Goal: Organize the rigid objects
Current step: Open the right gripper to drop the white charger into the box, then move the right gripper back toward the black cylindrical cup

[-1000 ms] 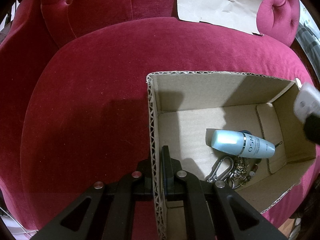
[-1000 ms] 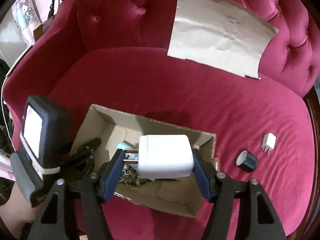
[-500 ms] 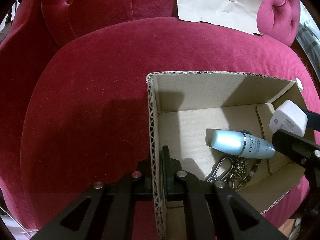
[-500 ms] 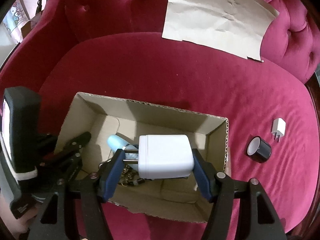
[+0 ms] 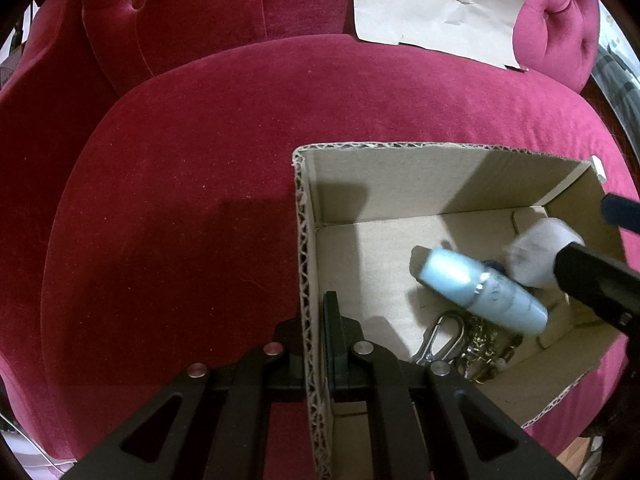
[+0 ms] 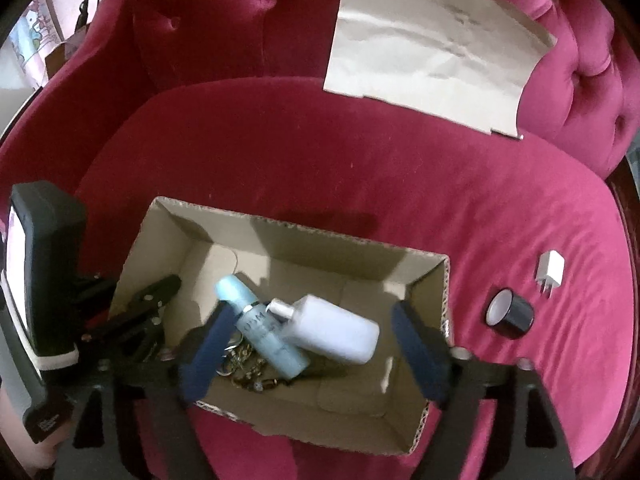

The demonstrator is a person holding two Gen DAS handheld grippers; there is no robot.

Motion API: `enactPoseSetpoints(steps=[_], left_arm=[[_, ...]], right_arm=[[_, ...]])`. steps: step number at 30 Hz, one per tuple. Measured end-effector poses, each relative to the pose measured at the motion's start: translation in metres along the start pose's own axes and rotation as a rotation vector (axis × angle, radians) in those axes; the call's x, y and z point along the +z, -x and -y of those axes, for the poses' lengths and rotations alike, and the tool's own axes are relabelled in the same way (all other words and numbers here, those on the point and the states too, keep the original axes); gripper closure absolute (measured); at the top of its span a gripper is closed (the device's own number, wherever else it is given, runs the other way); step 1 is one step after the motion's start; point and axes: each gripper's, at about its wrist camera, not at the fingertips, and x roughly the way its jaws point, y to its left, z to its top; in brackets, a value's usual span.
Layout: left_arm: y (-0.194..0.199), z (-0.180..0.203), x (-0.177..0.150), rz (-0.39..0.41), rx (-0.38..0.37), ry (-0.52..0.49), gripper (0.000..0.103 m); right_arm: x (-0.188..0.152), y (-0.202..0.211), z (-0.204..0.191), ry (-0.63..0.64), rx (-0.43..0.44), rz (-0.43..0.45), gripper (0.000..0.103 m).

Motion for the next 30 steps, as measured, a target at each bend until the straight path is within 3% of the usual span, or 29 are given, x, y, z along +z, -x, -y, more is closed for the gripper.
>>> enactPoseSetpoints(steps=[2, 7, 30], left_arm=[[0.0, 0.001, 0.0, 0.0, 0.001, 0.0, 0.098], [0.0, 0.001, 0.0, 0.0, 0.002, -0.001, 0.098], [0.001, 0.002, 0.0, 0.0, 0.006, -0.004, 0.098]], right_arm=[[0.002, 0.001, 0.001, -0.002, -0.008, 0.005, 0.004], [0.003, 0.001, 0.003, -0.005, -0.011, 0.004, 0.0], [0.009, 0.023, 0.02, -0.015, -0.017, 0.036, 0.0]])
